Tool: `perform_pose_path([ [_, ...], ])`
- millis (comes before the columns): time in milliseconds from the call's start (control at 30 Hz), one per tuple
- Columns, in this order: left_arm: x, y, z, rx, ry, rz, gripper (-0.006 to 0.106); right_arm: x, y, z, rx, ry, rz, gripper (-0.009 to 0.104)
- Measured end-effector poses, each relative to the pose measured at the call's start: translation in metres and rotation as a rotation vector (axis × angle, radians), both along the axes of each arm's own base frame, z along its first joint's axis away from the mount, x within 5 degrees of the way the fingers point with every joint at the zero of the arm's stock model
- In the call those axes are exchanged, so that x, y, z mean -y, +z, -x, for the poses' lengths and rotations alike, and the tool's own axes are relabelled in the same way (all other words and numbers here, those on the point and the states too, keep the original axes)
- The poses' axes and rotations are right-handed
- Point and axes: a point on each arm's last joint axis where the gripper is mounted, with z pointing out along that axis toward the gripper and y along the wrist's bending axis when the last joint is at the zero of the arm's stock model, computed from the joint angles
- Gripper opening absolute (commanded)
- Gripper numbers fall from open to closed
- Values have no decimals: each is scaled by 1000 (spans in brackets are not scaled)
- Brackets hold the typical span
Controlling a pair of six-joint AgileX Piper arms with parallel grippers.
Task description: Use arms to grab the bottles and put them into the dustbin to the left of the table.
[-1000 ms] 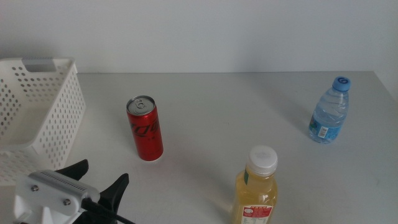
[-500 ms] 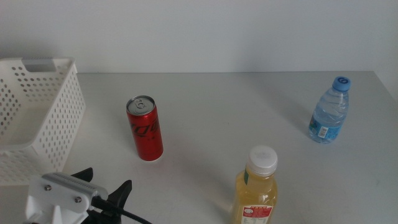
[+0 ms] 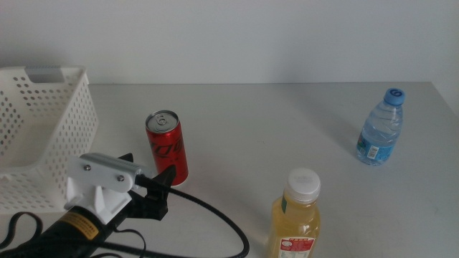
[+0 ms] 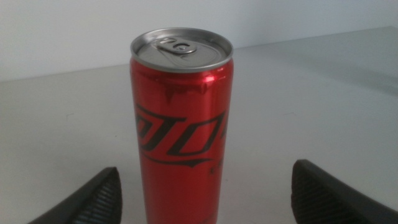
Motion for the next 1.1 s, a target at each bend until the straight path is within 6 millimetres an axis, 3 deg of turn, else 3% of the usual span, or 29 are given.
perform_pose_path([
  [833,25,-26,-101,-17,-60,-17,91,0,0,0,0,0,0,75],
  [933,27,-29,-108,-19,-51,-13,80,0,0,0,0,0,0,75],
  [1100,26,-34,-109,-54,-33,19,47,0,0,0,0,0,0,75],
])
